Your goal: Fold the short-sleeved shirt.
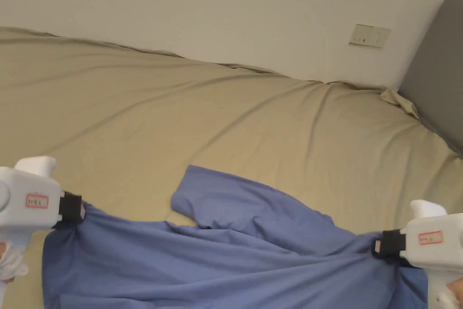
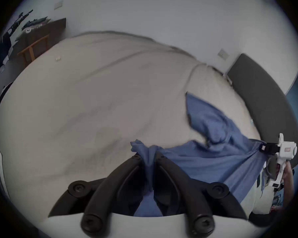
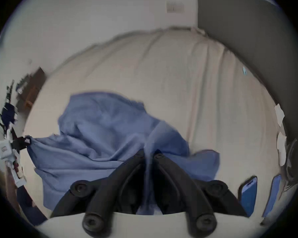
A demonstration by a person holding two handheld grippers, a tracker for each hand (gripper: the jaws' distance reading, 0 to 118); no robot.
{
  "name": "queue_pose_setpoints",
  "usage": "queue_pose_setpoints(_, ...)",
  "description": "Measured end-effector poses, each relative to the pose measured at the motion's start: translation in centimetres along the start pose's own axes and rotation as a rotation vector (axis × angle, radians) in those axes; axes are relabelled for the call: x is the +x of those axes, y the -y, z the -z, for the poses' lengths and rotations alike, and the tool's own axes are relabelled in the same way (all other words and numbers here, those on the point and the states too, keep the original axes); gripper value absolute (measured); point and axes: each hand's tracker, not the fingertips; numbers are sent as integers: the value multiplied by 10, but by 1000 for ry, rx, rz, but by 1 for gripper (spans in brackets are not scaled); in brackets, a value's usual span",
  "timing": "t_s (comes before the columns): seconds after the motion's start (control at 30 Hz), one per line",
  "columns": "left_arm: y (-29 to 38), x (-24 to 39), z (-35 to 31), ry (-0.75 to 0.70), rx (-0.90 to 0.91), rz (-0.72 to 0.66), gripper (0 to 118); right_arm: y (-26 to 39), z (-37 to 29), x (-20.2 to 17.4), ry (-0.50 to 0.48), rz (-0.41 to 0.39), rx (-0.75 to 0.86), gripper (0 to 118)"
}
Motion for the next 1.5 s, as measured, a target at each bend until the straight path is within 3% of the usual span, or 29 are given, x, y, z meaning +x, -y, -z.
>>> queue_pose_setpoints(0.23,-69,21,-71,14,251,64,7,-50,-55,-28,-87,-86,311,6)
queue_pose_setpoints(0.43,-133,24,-111,39,364,100,7,-114,-74,-55,-70,-178,433,6)
queue_pose_setpoints(0.57,-169,38,-132,2,469,160,7,-160,-81,-65,-60,-182,496,6)
queue_pose_setpoints(0.9,-220,50,-166,-17,584,163,7,-237,-109,-66,-56,-112,673,6)
queue_pose_setpoints(1.23,-207,46,-147,-9,579,159,7,-235,-97,-58,-52,-109,676,6)
queue_pose_setpoints(1.33,-179,39,-132,1,545,160,7,-198,-92,-64,-64,-128,646,6)
queue_pose_setpoints(1.5,-110,18,-113,46,478,124,7,-135,-70,-42,-81,-133,554,6)
